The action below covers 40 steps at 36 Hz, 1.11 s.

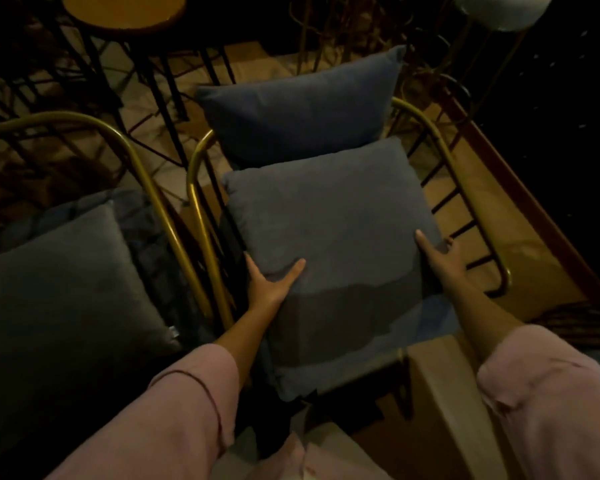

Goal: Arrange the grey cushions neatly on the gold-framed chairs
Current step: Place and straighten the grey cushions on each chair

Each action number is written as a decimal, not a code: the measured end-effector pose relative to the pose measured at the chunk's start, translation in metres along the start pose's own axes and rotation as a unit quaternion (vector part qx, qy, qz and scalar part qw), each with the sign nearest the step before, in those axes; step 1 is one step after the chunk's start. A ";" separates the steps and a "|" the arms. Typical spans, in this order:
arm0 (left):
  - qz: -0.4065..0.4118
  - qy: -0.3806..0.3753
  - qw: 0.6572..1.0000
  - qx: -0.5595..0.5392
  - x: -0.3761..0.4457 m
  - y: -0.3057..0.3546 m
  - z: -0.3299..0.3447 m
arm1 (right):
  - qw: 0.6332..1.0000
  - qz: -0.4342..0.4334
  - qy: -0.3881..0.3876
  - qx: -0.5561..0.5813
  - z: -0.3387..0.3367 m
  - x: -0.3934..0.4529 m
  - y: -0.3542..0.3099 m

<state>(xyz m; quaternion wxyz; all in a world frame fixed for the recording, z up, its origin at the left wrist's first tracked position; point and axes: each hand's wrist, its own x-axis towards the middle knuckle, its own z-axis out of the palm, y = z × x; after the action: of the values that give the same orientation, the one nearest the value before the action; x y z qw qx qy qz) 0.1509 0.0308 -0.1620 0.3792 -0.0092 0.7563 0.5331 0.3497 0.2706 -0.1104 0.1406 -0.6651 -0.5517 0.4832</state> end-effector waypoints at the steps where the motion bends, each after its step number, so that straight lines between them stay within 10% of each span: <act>1: -0.002 0.004 1.000 -0.005 0.001 0.000 0.001 | 1.000 0.010 -0.014 0.005 -0.001 0.004 0.003; 15: -0.003 0.162 0.984 -0.071 -0.022 0.050 -0.080 | 0.988 -0.025 -0.152 -0.012 0.008 -0.044 0.001; 26: 0.037 0.273 0.960 -0.052 -0.063 0.050 -0.251 | 0.953 0.029 -0.293 0.075 0.135 -0.139 -0.024; 40: 0.053 0.470 0.863 -0.177 -0.039 0.051 -0.478 | 0.881 -0.146 -0.448 0.038 0.354 -0.239 -0.191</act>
<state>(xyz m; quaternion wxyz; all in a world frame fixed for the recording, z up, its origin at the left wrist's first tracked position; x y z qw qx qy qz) -0.1124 -0.3511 -0.0292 -0.0579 -0.2856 0.7374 0.6094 -0.0286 0.0077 -0.0308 -0.0276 -0.2839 -0.6279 0.7241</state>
